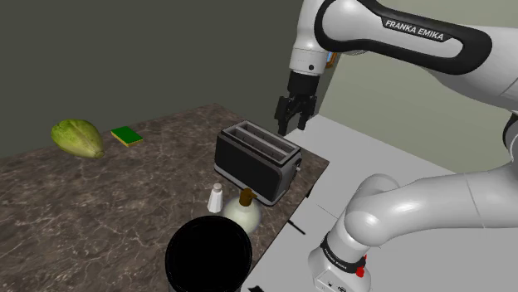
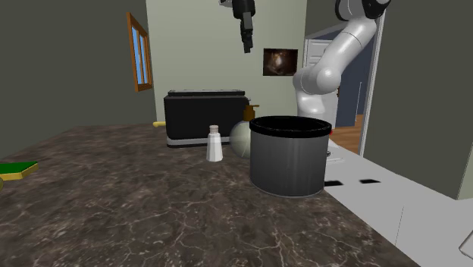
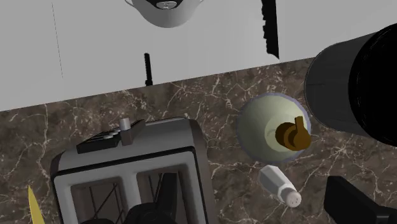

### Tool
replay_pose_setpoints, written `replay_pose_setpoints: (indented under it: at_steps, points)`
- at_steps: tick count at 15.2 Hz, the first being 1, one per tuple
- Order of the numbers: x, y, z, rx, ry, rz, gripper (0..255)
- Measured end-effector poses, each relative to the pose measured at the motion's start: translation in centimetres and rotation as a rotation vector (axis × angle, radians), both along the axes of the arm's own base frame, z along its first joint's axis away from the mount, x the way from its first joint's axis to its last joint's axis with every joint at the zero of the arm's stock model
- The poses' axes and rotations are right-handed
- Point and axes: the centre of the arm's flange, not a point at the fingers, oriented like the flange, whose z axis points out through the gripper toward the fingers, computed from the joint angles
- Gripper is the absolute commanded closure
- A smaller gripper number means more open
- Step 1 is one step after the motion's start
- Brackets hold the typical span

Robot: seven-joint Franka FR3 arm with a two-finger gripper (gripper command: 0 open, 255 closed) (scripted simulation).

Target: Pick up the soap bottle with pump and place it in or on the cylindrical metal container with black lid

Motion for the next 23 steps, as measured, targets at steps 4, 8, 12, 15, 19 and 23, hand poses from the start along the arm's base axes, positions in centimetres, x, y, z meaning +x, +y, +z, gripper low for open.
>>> replay_pose_setpoints:
  at_steps: [4,8,12,15,19,23]
  points:
    - [0.0,1.6,-2.2,-0.007,0.001,0.008,0]
    - [0.7,5.2,-6.0,-0.021,0.003,0.024,0]
    - [0.6,8.3,-10.5,-0.035,0.004,0.039,0]
    - [0.8,10.6,-13.8,-0.045,0.004,0.051,0]
    - [0.7,13.0,-17.4,-0.055,0.004,0.061,0]
    - [0.5,13.3,-19.8,-0.055,0.004,0.062,0]
